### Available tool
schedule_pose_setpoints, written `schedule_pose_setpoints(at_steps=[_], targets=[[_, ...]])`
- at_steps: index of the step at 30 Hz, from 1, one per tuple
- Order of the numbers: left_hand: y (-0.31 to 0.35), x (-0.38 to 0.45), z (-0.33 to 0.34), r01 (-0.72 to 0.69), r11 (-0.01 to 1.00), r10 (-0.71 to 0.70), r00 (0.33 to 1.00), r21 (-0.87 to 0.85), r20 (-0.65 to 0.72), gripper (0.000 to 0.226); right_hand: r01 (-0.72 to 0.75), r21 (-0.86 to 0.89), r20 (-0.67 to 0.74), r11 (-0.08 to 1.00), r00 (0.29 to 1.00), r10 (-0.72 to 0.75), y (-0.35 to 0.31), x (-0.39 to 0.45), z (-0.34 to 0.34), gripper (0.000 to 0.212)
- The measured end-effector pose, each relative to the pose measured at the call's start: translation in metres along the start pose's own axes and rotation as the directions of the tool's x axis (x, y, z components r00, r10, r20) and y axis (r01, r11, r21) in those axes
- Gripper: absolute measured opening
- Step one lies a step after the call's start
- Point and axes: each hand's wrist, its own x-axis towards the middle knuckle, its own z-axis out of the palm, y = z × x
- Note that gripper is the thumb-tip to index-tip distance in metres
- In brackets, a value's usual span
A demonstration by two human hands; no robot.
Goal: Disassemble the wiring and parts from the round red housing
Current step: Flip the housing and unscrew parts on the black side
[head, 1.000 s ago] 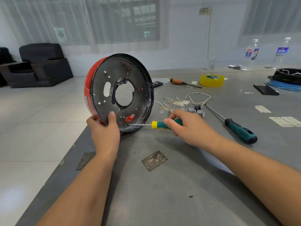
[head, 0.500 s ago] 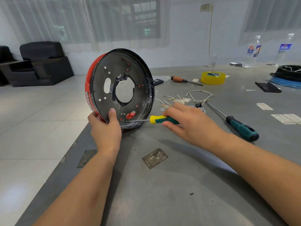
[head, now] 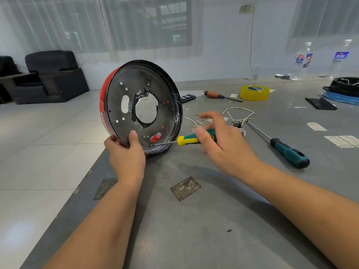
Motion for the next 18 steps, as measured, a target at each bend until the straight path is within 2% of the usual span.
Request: schedule_pose_setpoints(at_steps=[3, 4, 6, 9, 12, 16, 18], targets=[[0.000, 0.000, 0.000, -0.003, 1.000, 0.003, 1.000, 0.002, 0.001, 0.033, -0.016, -0.288, 0.002, 0.958, 1.000, 0.017, -0.001, 0.002, 0.000, 0.044], [0.000, 0.000, 0.000, -0.001, 1.000, 0.001, 1.000, 0.006, 0.001, 0.033, -0.021, -0.299, 0.004, 0.954, 1.000, 0.023, -0.001, 0.004, 0.000, 0.040], [-0.001, 0.001, 0.000, 0.013, 1.000, -0.013, 1.000, 0.001, -0.015, 0.033, -0.027, -0.206, 0.056, 0.978, 0.998, 0.039, 0.002, 0.006, 0.000, 0.029], [-0.002, 0.004, -0.001, 0.037, 0.999, -0.038, 0.998, -0.025, -0.051, 0.034, 0.055, -0.160, 0.139, 0.986, 0.990, -0.032, 0.009, 0.006, -0.004, 0.015], [-0.002, 0.002, 0.000, 0.016, 1.000, -0.015, 0.999, 0.008, -0.031, 0.033, 0.090, -0.046, 0.074, 0.995, 0.994, -0.087, 0.018, 0.007, -0.009, 0.016], [-0.002, 0.001, 0.000, 0.000, 1.000, 0.000, 1.000, 0.013, -0.018, 0.034, -0.034, 0.312, 0.023, 0.950, 0.999, 0.028, 0.018, 0.008, -0.010, 0.025], [-0.001, 0.001, 0.000, -0.003, 1.000, 0.003, 1.000, 0.011, -0.014, 0.033, -0.078, 0.353, 0.039, 0.932, 0.997, 0.069, 0.017, 0.007, -0.006, 0.023]])
